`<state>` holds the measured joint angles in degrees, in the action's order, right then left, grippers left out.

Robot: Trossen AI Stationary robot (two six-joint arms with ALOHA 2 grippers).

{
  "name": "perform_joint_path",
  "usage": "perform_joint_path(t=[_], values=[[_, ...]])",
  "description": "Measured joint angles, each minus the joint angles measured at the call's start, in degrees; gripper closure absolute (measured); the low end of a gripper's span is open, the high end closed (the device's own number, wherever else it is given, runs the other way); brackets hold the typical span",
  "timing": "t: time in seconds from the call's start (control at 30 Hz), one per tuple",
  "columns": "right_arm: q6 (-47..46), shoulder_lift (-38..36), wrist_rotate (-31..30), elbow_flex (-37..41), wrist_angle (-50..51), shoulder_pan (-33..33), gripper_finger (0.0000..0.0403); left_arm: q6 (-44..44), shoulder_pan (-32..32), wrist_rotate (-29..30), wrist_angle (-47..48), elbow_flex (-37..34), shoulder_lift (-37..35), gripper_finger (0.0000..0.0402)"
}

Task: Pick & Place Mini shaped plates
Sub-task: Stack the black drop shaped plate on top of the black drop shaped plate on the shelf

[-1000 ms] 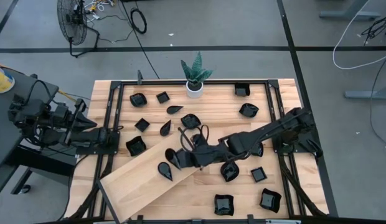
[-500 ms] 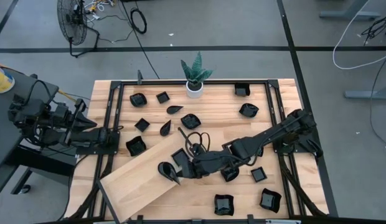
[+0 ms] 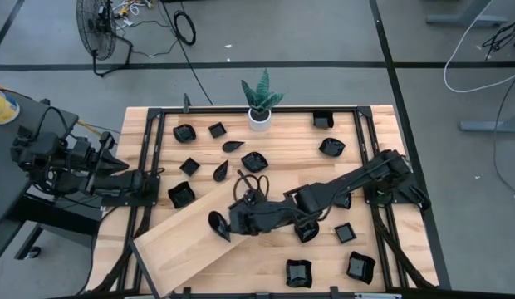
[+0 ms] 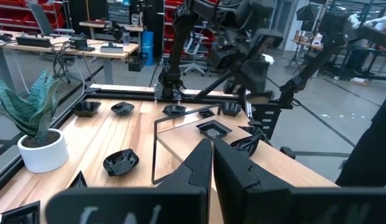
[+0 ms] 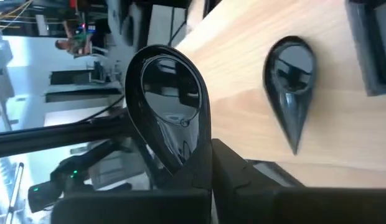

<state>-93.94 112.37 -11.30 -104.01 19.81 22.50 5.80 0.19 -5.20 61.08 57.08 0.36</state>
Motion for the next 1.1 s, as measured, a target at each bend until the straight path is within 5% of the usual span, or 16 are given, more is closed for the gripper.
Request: perform_joint_path(t=[1.1], values=[[-3.08, 6.58, 2.77, -2.06, 6.95, -1.62, 0.0403, 0.0, 0.0, 0.0, 0.04, -0.03, 0.0, 0.0383]])
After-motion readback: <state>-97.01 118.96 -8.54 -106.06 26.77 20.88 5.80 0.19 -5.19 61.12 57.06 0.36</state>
